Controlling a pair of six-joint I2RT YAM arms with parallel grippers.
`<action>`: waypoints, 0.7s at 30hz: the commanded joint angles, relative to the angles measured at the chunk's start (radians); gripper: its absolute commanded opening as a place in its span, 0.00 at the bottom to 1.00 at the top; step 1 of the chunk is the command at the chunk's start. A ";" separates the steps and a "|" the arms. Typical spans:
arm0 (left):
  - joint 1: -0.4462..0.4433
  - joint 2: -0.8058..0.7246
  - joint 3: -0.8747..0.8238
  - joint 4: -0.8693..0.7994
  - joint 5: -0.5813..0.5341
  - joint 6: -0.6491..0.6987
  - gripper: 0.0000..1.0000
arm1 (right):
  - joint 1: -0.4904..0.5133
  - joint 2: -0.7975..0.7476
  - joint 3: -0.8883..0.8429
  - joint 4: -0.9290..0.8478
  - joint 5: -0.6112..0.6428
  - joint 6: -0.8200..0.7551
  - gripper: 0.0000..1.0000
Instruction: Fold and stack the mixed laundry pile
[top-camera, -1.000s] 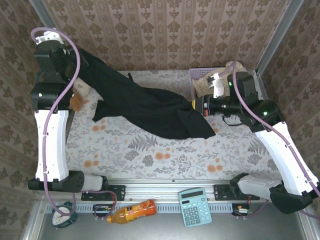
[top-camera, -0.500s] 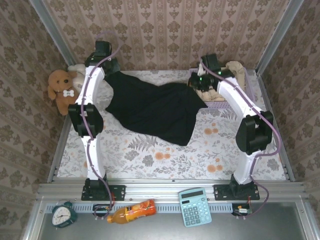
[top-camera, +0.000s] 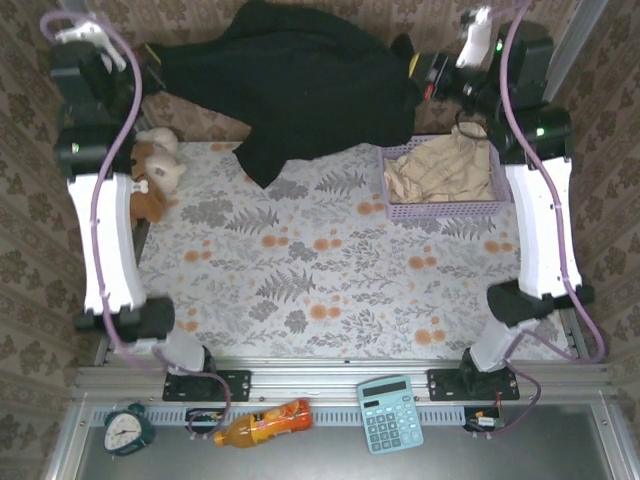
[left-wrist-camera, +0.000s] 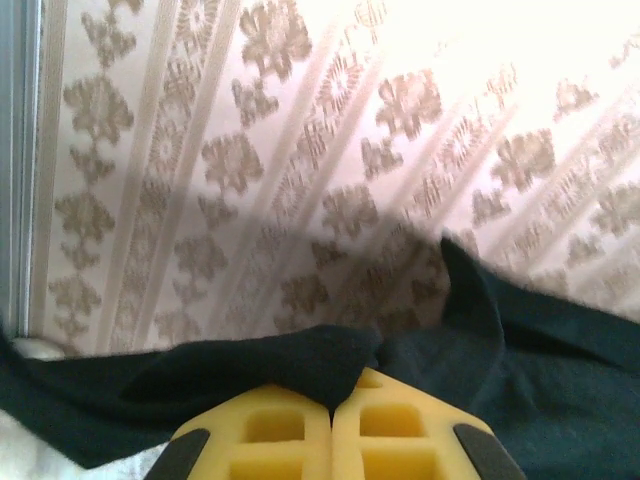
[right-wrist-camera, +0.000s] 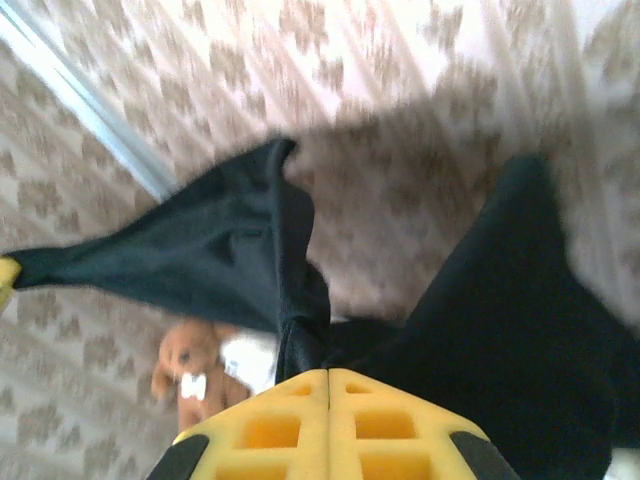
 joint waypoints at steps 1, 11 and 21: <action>0.003 -0.154 -0.451 0.145 -0.021 -0.010 0.00 | 0.053 -0.182 -0.444 0.072 -0.058 -0.009 0.00; 0.004 -0.705 -1.371 -0.014 -0.124 -0.253 1.00 | 0.151 -0.699 -1.402 0.154 -0.065 0.195 0.68; -0.102 -0.385 -1.143 0.139 -0.070 -0.194 1.00 | 0.130 -0.448 -1.246 0.198 0.063 0.125 0.73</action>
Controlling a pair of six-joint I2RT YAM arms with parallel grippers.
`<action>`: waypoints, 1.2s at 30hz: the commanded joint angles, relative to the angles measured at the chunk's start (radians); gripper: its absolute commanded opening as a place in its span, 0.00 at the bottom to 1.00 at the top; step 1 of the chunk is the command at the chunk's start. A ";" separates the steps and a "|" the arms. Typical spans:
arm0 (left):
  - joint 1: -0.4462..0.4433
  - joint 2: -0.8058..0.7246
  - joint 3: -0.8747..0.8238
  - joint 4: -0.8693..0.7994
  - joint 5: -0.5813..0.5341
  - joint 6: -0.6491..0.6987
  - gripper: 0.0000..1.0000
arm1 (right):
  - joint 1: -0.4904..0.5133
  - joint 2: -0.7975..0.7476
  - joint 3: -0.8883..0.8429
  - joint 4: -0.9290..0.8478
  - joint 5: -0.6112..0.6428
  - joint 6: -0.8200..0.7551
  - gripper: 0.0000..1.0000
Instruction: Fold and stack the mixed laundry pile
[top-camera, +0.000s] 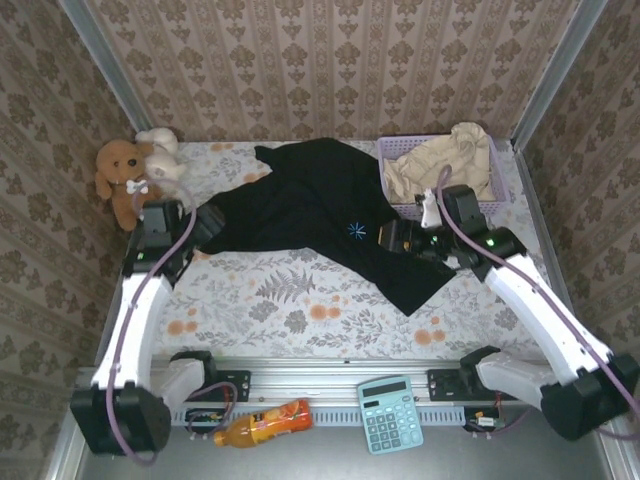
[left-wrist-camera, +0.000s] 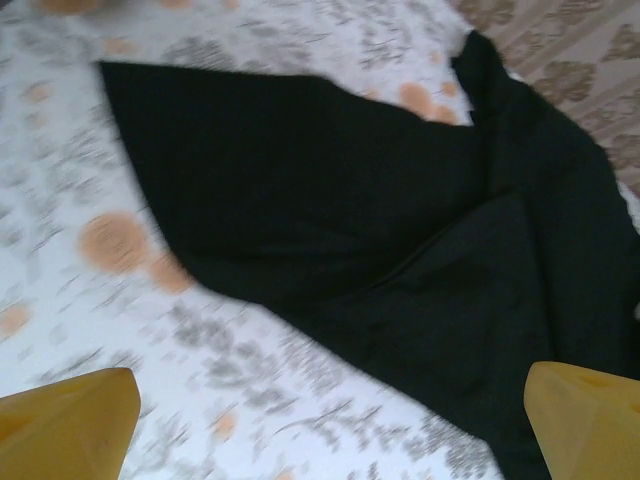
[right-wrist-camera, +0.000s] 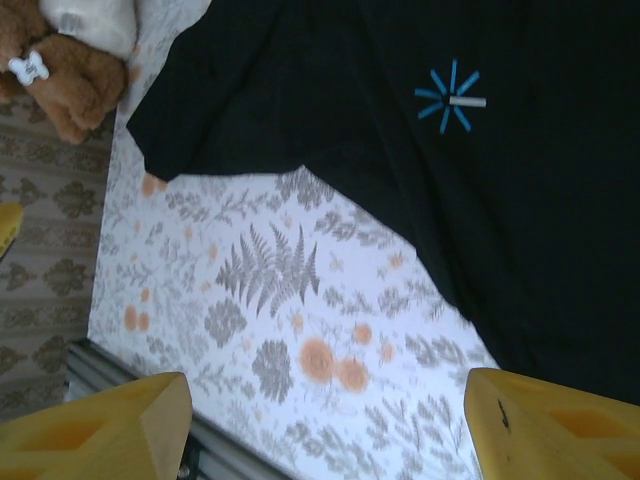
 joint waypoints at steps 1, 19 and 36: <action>-0.068 0.140 0.072 0.094 0.022 0.029 1.00 | -0.004 0.128 0.063 0.047 0.074 -0.024 0.73; -0.201 1.107 0.875 0.033 0.157 0.233 0.69 | -0.025 0.383 0.130 0.035 0.195 0.047 0.70; -0.246 1.260 0.974 -0.027 0.167 0.268 0.32 | -0.083 0.263 0.058 0.024 0.212 0.032 0.67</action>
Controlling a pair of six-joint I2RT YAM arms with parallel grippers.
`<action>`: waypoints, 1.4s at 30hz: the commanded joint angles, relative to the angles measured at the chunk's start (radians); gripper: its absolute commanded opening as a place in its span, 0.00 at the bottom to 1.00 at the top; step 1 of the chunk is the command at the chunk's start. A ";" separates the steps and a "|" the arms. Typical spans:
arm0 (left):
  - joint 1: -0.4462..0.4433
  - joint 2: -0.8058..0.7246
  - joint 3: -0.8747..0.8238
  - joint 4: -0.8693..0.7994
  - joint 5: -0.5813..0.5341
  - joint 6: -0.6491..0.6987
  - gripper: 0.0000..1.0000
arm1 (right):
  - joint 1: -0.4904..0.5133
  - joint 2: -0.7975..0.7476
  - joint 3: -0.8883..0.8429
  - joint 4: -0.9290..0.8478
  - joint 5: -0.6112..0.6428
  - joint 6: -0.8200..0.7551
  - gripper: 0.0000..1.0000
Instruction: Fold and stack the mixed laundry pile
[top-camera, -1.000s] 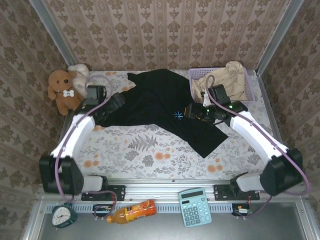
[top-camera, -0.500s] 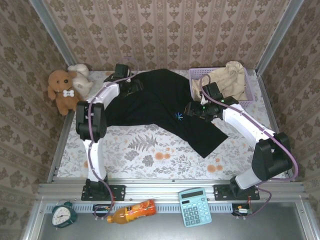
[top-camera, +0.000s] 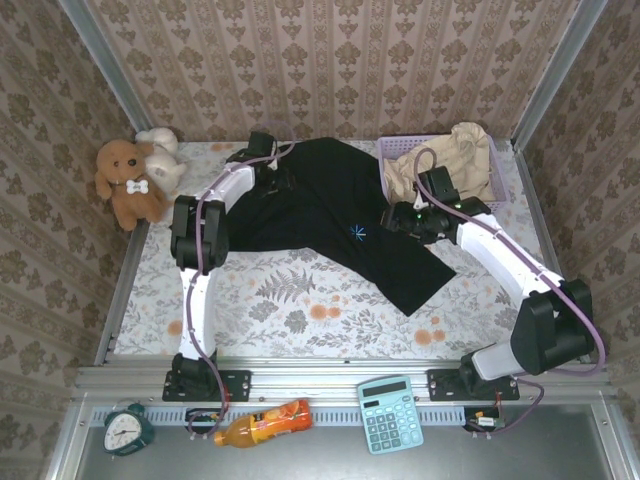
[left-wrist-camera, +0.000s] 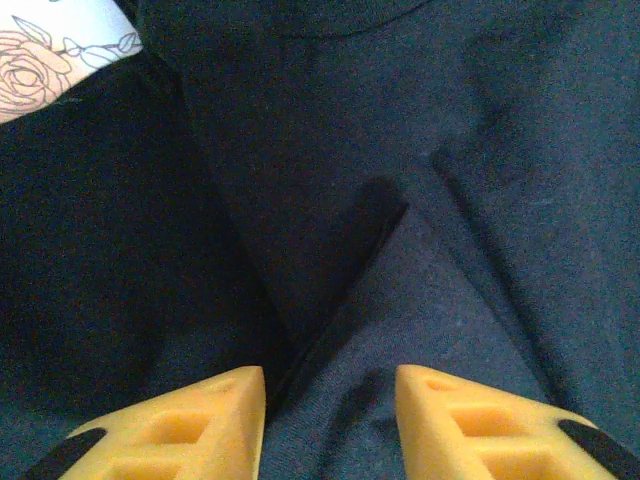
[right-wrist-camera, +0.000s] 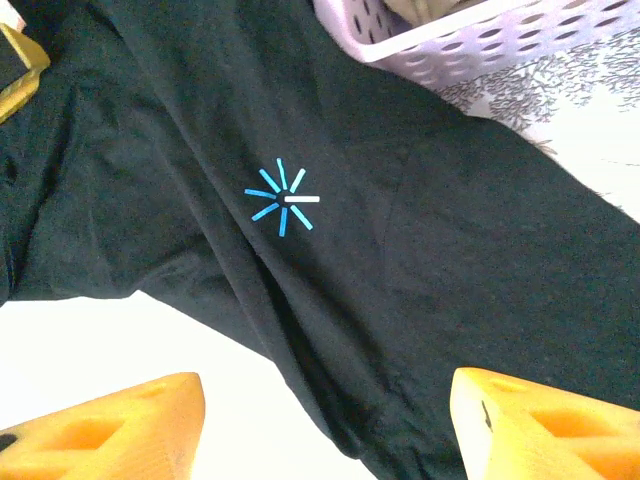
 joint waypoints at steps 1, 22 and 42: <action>-0.007 -0.021 -0.024 -0.022 0.007 0.014 0.24 | -0.022 -0.031 -0.021 -0.034 0.015 -0.011 0.66; -0.122 -1.103 -0.993 -0.184 -0.120 -0.132 0.00 | -0.047 0.104 -0.036 0.045 -0.190 -0.085 0.58; 0.012 -1.112 -0.922 -0.200 -0.398 -0.199 0.86 | -0.017 0.341 0.207 0.026 -0.198 -0.127 0.56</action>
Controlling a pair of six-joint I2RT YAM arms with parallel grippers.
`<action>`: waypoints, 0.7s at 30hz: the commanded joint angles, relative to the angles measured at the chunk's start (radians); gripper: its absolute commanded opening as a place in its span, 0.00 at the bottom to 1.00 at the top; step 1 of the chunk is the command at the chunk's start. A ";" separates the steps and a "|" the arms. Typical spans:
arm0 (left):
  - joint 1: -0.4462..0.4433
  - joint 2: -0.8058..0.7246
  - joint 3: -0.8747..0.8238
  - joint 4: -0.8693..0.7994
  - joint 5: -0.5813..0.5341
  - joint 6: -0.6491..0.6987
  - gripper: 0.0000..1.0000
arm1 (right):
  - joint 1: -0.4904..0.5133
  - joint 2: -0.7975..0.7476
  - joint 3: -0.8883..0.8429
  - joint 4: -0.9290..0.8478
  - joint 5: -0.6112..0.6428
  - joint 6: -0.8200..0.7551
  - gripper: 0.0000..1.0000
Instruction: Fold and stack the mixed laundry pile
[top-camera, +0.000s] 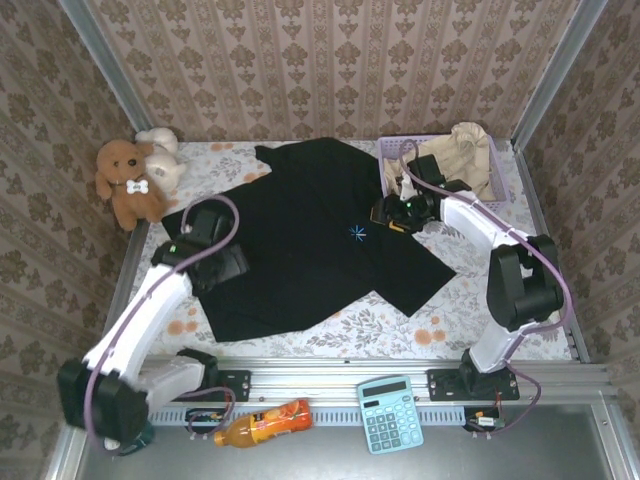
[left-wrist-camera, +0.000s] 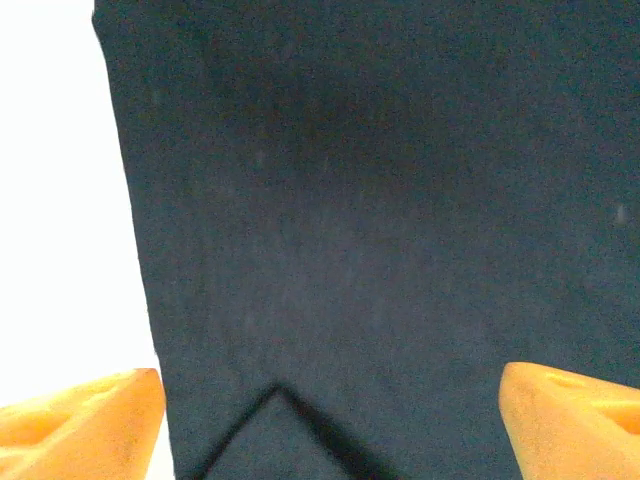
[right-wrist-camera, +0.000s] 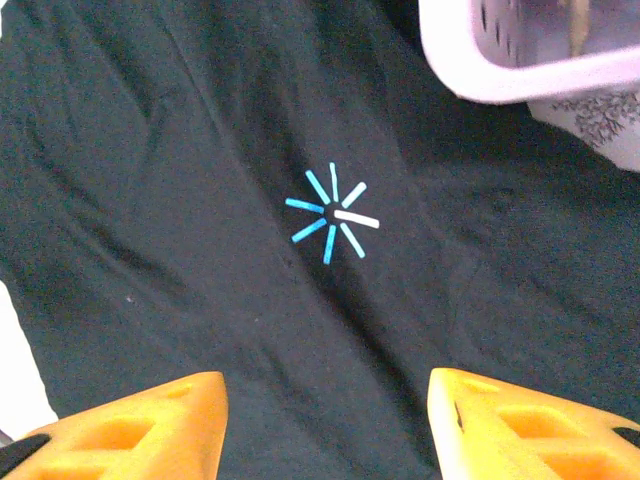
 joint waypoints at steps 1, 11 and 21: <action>0.089 0.160 0.080 0.247 -0.012 0.057 0.86 | 0.031 0.066 0.068 -0.013 0.054 -0.005 0.54; 0.230 0.730 0.388 0.381 0.032 0.022 0.84 | 0.122 0.380 0.323 -0.057 0.286 0.066 0.46; 0.385 0.859 0.432 0.306 0.016 -0.025 0.88 | 0.115 0.388 0.249 -0.113 0.409 0.131 0.48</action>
